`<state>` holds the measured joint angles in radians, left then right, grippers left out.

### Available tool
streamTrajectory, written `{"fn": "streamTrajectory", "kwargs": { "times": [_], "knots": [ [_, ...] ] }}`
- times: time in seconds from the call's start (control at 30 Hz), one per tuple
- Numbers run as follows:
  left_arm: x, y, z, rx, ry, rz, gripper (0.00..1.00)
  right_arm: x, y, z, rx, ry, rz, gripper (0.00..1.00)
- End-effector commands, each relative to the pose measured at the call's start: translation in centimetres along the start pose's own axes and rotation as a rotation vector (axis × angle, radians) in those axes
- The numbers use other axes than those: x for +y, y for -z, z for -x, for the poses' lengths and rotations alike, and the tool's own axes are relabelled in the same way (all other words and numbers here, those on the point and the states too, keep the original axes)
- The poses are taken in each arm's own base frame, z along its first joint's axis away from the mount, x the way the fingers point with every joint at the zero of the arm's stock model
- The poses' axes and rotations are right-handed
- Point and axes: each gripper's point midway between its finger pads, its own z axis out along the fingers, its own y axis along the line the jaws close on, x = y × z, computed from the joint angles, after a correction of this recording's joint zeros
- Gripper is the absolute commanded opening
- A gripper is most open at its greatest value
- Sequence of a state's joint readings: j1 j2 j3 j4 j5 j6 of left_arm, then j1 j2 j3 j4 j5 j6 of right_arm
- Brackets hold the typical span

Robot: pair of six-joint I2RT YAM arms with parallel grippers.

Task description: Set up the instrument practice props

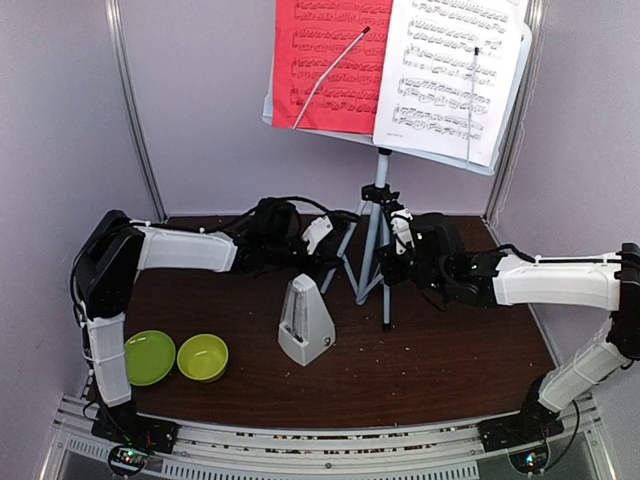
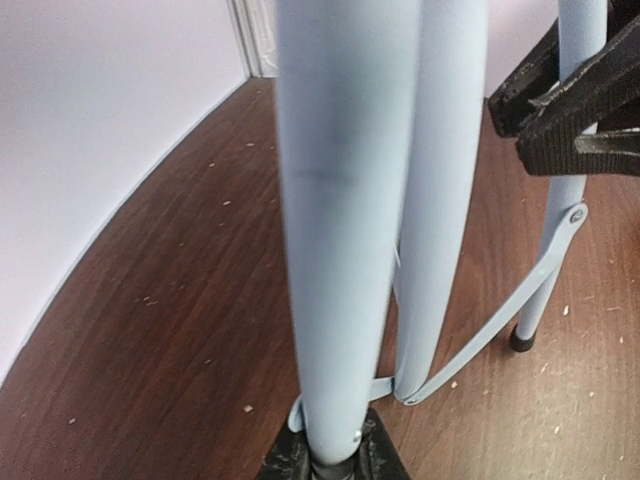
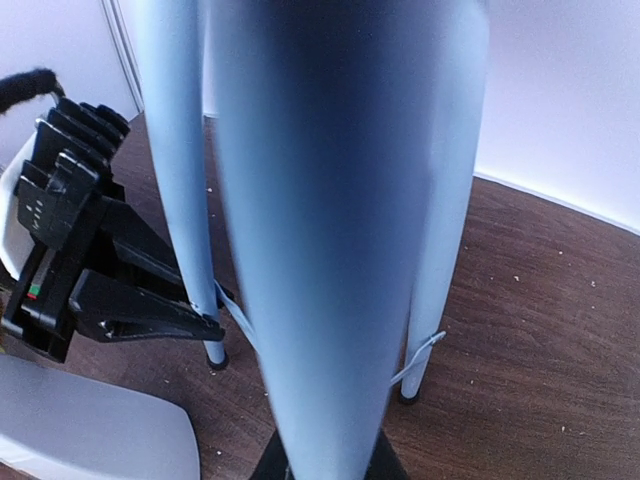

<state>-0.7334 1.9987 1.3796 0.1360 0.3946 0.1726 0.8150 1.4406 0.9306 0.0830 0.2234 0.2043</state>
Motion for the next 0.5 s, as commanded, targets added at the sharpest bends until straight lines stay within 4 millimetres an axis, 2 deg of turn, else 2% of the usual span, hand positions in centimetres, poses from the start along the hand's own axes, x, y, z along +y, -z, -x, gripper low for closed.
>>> {"fn": "streamTrajectory", "kwargs": {
  "times": [0.0,0.07,0.17,0.27,0.47],
  "knots": [
    [11.2,6.3,-1.5,0.087,-0.017,0.408,0.00,-1.3,1.3,4.5,-0.107,-0.012,0.003,0.00],
    [11.5,6.7,-2.1,0.099,-0.012,0.425,0.00,-1.0,1.0,4.3,-0.099,-0.002,0.030,0.00],
    [10.9,6.2,-2.7,0.104,0.000,0.387,0.00,0.7,0.5,3.9,-0.091,0.017,0.121,0.00],
    [9.9,5.6,-2.6,0.084,0.017,0.343,0.00,2.5,0.0,3.4,-0.066,0.025,0.216,0.00],
    [8.5,4.4,-1.7,0.057,0.001,0.300,0.00,4.2,-0.5,2.1,-0.047,0.010,0.314,0.25]
  ]
}}
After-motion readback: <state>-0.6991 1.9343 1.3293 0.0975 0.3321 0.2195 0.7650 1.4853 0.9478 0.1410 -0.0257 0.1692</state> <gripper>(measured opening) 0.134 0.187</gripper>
